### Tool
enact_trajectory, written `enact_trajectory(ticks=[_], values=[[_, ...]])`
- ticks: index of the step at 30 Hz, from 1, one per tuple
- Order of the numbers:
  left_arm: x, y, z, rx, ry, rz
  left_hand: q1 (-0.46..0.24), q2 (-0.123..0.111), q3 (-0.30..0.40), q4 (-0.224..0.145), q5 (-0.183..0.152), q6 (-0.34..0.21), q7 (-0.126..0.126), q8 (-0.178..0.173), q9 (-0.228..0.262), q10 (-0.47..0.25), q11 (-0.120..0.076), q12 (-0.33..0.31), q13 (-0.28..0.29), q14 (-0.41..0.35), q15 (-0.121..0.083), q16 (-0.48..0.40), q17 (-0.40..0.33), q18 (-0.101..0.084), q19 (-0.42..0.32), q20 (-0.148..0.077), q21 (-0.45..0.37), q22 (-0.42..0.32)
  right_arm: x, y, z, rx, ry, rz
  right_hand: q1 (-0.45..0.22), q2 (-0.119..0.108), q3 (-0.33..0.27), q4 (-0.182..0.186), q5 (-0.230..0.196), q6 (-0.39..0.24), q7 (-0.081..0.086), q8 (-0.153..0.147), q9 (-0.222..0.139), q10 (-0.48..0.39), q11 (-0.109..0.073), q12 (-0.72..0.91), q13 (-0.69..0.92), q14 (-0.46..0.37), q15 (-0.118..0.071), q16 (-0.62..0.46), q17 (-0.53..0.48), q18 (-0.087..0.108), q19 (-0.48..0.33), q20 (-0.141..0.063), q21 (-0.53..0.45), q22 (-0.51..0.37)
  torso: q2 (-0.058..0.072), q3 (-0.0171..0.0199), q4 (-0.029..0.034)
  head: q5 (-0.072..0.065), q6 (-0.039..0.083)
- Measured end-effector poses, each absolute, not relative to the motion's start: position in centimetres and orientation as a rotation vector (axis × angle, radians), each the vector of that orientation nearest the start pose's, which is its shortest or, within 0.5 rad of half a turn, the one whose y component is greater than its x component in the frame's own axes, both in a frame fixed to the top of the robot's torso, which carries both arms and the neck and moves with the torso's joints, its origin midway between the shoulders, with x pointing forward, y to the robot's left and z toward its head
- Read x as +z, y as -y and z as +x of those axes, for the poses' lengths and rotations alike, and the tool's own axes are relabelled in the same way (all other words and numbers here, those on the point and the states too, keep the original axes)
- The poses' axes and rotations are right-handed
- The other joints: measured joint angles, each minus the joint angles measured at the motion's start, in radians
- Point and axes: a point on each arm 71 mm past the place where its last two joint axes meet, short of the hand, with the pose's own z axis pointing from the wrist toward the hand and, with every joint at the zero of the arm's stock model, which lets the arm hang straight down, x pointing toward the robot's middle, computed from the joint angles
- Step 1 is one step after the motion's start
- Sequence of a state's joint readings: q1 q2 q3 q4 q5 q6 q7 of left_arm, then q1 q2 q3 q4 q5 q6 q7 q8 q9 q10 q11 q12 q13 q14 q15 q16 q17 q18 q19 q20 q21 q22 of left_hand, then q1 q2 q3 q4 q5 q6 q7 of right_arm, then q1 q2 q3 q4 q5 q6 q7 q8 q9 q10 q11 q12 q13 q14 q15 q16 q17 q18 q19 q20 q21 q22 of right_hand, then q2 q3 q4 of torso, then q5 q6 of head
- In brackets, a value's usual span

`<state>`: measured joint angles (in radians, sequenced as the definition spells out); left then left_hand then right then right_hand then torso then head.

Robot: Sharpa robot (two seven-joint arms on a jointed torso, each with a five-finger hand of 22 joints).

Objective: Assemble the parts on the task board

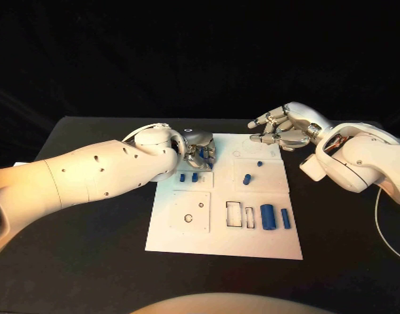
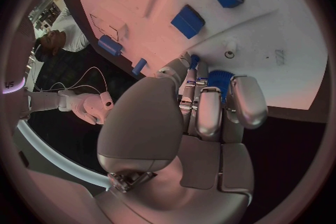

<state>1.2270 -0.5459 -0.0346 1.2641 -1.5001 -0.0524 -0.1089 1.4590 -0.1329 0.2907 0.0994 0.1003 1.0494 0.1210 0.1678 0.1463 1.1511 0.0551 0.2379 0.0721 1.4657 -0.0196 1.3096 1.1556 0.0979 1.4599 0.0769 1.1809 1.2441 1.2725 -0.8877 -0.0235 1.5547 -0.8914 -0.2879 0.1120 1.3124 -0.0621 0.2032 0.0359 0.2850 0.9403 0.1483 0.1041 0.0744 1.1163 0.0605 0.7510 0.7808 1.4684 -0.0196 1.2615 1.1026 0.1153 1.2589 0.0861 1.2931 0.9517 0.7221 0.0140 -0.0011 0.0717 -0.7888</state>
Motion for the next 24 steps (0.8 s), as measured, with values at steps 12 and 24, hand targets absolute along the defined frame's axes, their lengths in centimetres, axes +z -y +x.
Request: enact_trajectory(ticks=[12,24], values=[[-20.19,-11.16,52.72,-0.607,-1.856,0.343,0.005,0.005,0.03,-0.009,0.0,0.01,-0.003,-0.01,-0.004,0.016,-0.001,-0.011,0.0,0.0,0.0,0.0,-0.009,0.0,0.0,0.0,0.018,0.018,-13.92,20.84,49.11,1.08,-1.643,0.234,0.0,0.0,0.0,0.0,0.0,0.0,0.0,0.0,0.0,0.0,0.0,0.0,0.0,0.0,0.0,0.0,0.0,0.0,0.0,0.0,0.0,0.0,0.0,0.0007,-0.0004,-0.002,-0.001],[-20.24,-10.91,52.92,-0.59,-1.856,0.338,0.019,0.019,0.068,-0.027,0.0,0.036,-0.003,-0.014,-0.006,0.043,-0.003,-0.024,0.001,0.001,-0.006,0.0,-0.017,0.001,0.004,-0.004,0.028,0.03,-13.92,20.79,49.09,1.081,-1.644,0.233,0.0,0.0,0.0,0.0,0.0,0.0,0.0,0.0,0.0,0.0,0.0,0.0,0.0,0.0,0.0,0.0,0.0,0.0,0.0,0.0,0.0,0.0,0.0,0.0007,-0.0003,-0.003,-0.004]])
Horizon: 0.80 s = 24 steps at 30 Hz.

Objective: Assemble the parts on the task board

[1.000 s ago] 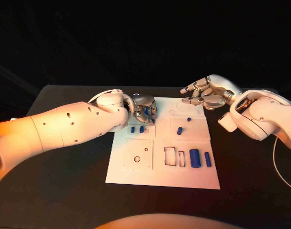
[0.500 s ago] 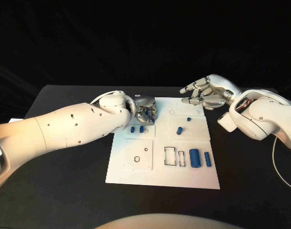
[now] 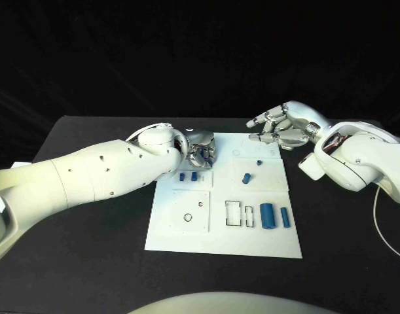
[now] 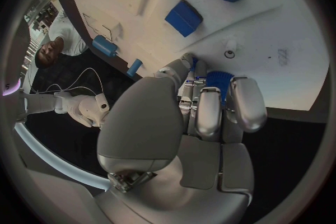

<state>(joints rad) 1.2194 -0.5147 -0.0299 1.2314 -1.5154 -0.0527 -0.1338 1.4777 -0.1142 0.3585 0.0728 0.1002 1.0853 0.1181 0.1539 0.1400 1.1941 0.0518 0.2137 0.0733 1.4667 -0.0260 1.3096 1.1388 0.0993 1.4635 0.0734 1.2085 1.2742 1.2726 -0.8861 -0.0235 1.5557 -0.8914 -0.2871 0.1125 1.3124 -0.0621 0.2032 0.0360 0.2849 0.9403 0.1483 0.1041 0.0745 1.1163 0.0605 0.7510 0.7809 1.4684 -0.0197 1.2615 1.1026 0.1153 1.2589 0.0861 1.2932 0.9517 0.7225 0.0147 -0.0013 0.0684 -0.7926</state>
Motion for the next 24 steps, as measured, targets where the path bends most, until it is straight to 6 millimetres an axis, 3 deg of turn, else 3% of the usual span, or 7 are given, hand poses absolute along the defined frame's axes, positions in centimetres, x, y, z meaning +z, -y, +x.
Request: enact_trajectory(ticks=[3,14,24], values=[[-20.3,-10.9,52.9,-0.588,-1.856,0.339,0.012,0.001,0.02,-0.014,0.0,0.009,0.001,-0.001,-0.001,0.01,-0.002,-0.005,0.0,-0.001,-0.001,0.0,-0.002,-0.014,0.0,0.0,0.01,0.008,-13.9,20.8,49.1,1.082,-1.644,0.233,0.0,0.0,0.0,0.0,0.0,0.0,0.0,0.0,0.0,0.0,0.0,0.0,0.0,0.0,0.0,0.0,0.0,0.0,0.0,0.0,0.0,0.0,0.0,0.0,0.0001,0.0,0.0],[-20.2,-11.1,52.1,-0.619,-1.838,0.325,0.013,0.002,0.077,-0.042,-0.002,0.032,0.007,-0.008,-0.002,0.035,0.0,-0.02,0.007,-0.001,-0.001,0.004,-0.011,-0.014,0.0,0.0,0.023,0.023,-13.9,20.8,49.1,1.082,-1.644,0.233,0.0,0.0,0.0,0.0,0.004,0.0,0.0,0.0,0.0,0.0,0.0,0.0,0.002,0.0,0.0,0.0,0.0,0.0,0.0,0.0,0.0,0.0,-0.001,-0.0004,0.0006,-0.002,0.002],[-17.9,-13.1,51.8,-0.661,-1.798,0.249,0.001,-0.01,0.095,-0.046,-0.003,0.035,0.007,-0.01,-0.004,0.039,0.003,-0.034,0.01,-0.001,-0.001,0.004,-0.018,-0.014,0.0,0.0,0.023,0.026,-13.9,20.9,49.1,1.079,-1.644,0.234,0.0,0.0,0.0,0.0,0.004,0.0,0.0,0.0,0.0,0.0,0.0,0.0,0.002,0.0,0.0,0.0,0.0,0.0,0.0,0.0,0.0,0.0,-0.002,-0.0001,0.0021,-0.002,0.006]])
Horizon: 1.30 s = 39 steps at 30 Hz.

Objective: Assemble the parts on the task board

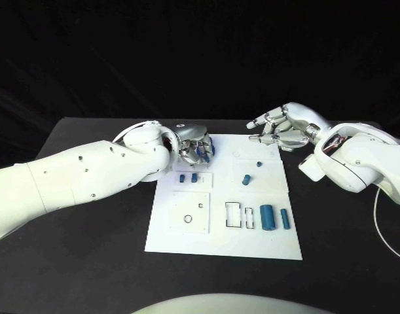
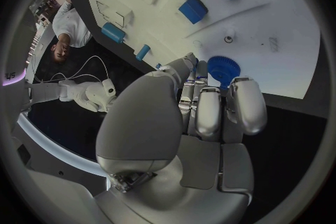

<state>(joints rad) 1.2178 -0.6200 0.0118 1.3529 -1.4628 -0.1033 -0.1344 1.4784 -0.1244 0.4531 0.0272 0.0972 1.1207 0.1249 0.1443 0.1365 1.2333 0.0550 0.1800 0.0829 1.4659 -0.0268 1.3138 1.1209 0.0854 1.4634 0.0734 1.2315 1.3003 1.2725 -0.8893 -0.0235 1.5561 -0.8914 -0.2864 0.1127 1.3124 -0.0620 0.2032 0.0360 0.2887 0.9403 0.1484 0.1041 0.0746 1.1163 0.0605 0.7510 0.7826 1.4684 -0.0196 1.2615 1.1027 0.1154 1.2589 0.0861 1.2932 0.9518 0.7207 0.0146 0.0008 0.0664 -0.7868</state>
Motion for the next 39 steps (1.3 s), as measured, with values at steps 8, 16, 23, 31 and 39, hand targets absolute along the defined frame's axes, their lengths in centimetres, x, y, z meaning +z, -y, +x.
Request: enact_trajectory(ticks=[8,16,23,31,39], values=[[-17.7,-15.5,51.9,-0.641,-1.814,0.189,-0.005,-0.004,0.003,-0.003,0.0,0.0,0.0,-0.006,0.0,0.0,0.0,-0.006,0.0,0.0,0.0,0.0,-0.002,0.0,0.0,0.0,0.0,0.002,-13.9,21.1,49.0,1.076,-1.643,0.236,0.0,0.0,0.0,0.0,0.0,0.0,0.0,0.0,0.0,0.0,0.0,0.0,0.0,0.0,0.0,0.0,0.0,0.0,0.0,0.0,0.0,0.0,0.0,-0.0003,0.0007,0.001,0.003],[-17.9,-16.9,52.0,-0.616,-1.847,0.156,-0.018,-0.007,0.008,-0.003,0.0,0.0,0.0,-0.006,-0.001,0.003,-0.003,-0.01,0.0,0.0,0.0,0.0,-0.005,0.0,0.0,0.0,0.004,0.003,-13.9,21.2,49.0,1.075,-1.644,0.237,0.0,0.0,0.0,0.0,0.0,0.0,0.0,0.0,0.0,0.0,0.0,0.0,0.0,0.0,0.0,0.0,0.0,0.0,0.0,0.0,0.0,0.0,0.001,-0.0012,0.0,0.005,0.005],[-18.2,-17.1,52.1,-0.602,-1.876,0.152,-0.019,-0.007,0.008,-0.003,0.0,0.0,0.0,-0.006,-0.001,0.003,-0.003,-0.01,0.0,0.0,0.0,0.0,-0.007,0.0,0.0,0.0,0.004,0.003,-13.9,21.1,49.0,1.076,-1.644,0.236,0.0,0.0,0.0,0.0,0.0,0.0,0.0,0.0,0.0,0.0,0.0,0.0,0.001,0.0,0.0,0.0,0.0,0.0,0.0,0.0,0.0,0.0,0.002,-0.0012,-0.0016,0.008,0.004],[-18.6,-17.0,52.2,-0.591,-1.9,0.157,-0.018,-0.007,0.008,-0.003,0.0,0.0,0.0,-0.009,-0.001,0.003,-0.003,-0.01,0.0,0.0,0.0,0.0,-0.007,0.0,0.0,0.0,0.004,0.003,-13.9,21.1,49.0,1.077,-1.644,0.236,0.0,0.0,0.0,0.0,0.0,0.0,0.0,0.0,0.0,0.0,0.0,0.0,0.001,0.0,0.0,0.0,0.0,0.0,0.0,0.0,0.0,0.0,0.002,-0.0006,-0.0019,0.01,0.002],[-18.8,-16.9,52.2,-0.587,-1.913,0.162,-0.018,-0.007,0.008,-0.003,0.0,0.0,0.0,-0.009,-0.002,0.003,-0.003,-0.01,0.0,0.0,0.0,0.0,-0.007,0.0,0.0,0.0,0.004,0.003,-13.9,21.0,49.0,1.078,-1.644,0.235,0.0,0.0,0.0,0.0,0.0,0.0,0.0,0.0,0.0,0.0,0.0,0.0,0.001,0.0,0.0,0.0,0.0,0.0,0.0,0.0,0.0,0.0,0.002,-0.0005,-0.0016,0.01,0.001]])
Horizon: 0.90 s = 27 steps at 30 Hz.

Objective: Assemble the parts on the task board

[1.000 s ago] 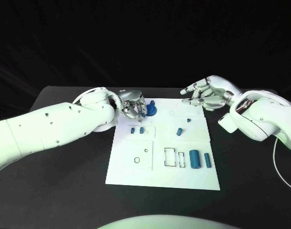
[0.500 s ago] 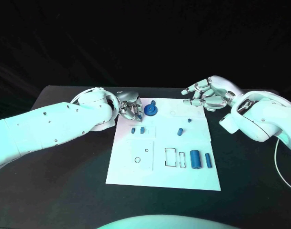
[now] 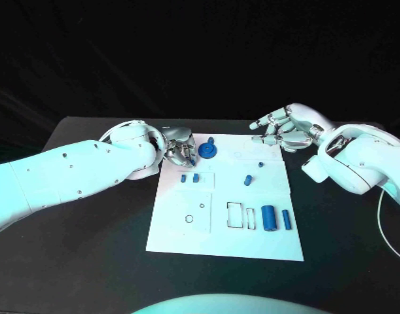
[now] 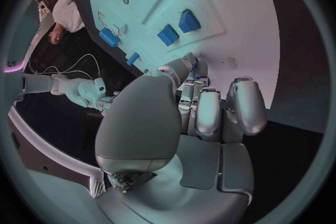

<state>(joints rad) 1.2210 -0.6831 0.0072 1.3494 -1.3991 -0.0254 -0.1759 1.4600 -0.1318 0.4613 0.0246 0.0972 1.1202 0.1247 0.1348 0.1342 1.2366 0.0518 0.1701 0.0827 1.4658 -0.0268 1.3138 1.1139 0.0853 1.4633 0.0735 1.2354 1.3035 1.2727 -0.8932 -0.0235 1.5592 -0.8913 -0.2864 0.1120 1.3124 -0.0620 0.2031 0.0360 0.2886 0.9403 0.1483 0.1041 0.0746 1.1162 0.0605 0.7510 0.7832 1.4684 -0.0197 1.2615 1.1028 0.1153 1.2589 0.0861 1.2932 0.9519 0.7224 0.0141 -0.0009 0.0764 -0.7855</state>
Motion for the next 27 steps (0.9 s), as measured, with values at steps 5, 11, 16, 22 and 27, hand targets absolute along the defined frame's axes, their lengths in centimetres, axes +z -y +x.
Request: enact_trajectory(ticks=[5,11,16,22,27], values=[[-18.85,-16.72,52.17,-0.587,-1.92,0.167,0.0,0.0,0.0,0.0,0.0,0.0,0.0,0.0,-0.001,0.0,0.0,0.0,0.0,0.0,0.0,0.0,0.0,0.0,0.0,0.0,0.0,0.0,-13.9,21.04,49.02,1.078,-1.644,0.235,0.0,0.0,0.0,0.0,0.0,0.0,0.0,0.0,0.0,0.0,0.0,0.0,0.0,0.0,0.0,0.0,0.0,0.0,0.0,0.0,0.0,0.0,0.0,0.0003,0.0,0.001,0.0],[-19.02,-16.66,52.25,-0.58,-1.929,0.168,0.0,0.0,0.003,-0.003,-0.001,0.004,-0.004,0.0,-0.001,0.004,0.004,0.0,0.0,0.0,0.0,0.0,-0.001,0.0,0.0,0.0,0.0,0.0,-13.9,21.02,49.01,1.078,-1.644,0.235,0.0,0.0,0.0,0.0,0.0,0.0,0.0,0.0,0.0,0.0,0.0,0.0,0.0,0.0,0.0,0.0,0.0,0.0,0.0,0.0,0.0,0.0,0.0,0.0004,-0.0002,0.001,-0.001],[-19.14,-16.52,52.34,-0.577,-1.934,0.17,0.0,0.0,0.003,-0.003,-0.001,0.004,-0.004,0.0,-0.001,0.004,0.004,0.0,0.0,0.0,0.0,0.0,-0.001,0.0,0.0,0.0,0.0,0.0,-13.89,21.02,49.01,1.078,-1.644,0.235,0.0,0.0,0.0,0.0,0.0,0.0,0.0,0.0,0.0,0.0,0.0,0.0,0.0,0.0,0.0,0.0,0.0,0.0,0.0,0.0,0.0,0.0,0.0,0.0003,-0.0003,0.001,-0.001],[-19.3,-16.35,52.47,-0.573,-1.94,0.171,0.0,0.0,0.003,-0.003,-0.001,0.004,-0.004,0.0,0.002,0.003,0.004,-0.005,-0.001,0.0,0.0,0.0,-0.003,0.0,0.0,0.0,0.0,0.001,-13.89,21.02,49.0,1.079,-1.644,0.235,0.0,0.0,0.0,0.0,0.0,0.0,0.0,0.0,0.0,0.0,0.0,0.0,0.0,0.0,0.0,0.0,0.0,0.0,0.0,0.0,0.0,0.0,0.0,-0.0001,-0.0005,0.0,-0.004],[-19.45,-16.3,52.53,-0.569,-1.944,0.171,-0.004,-0.004,0.003,-0.003,-0.001,0.004,-0.004,0.0,0.001,0.003,0.004,-0.005,0.002,0.0,0.0,0.0,-0.003,0.0,0.0,0.0,0.0,0.001,-13.89,21.0,49.0,1.079,-1.644,0.235,0.0,0.0,0.0,0.0,0.0,0.0,0.0,0.0,0.0,0.0,0.0,0.0,0.0,0.0,0.0,0.0,0.0,0.0,0.0,0.0,0.0,0.0,0.0,-0.0001,-0.0004,-0.001,-0.005]])
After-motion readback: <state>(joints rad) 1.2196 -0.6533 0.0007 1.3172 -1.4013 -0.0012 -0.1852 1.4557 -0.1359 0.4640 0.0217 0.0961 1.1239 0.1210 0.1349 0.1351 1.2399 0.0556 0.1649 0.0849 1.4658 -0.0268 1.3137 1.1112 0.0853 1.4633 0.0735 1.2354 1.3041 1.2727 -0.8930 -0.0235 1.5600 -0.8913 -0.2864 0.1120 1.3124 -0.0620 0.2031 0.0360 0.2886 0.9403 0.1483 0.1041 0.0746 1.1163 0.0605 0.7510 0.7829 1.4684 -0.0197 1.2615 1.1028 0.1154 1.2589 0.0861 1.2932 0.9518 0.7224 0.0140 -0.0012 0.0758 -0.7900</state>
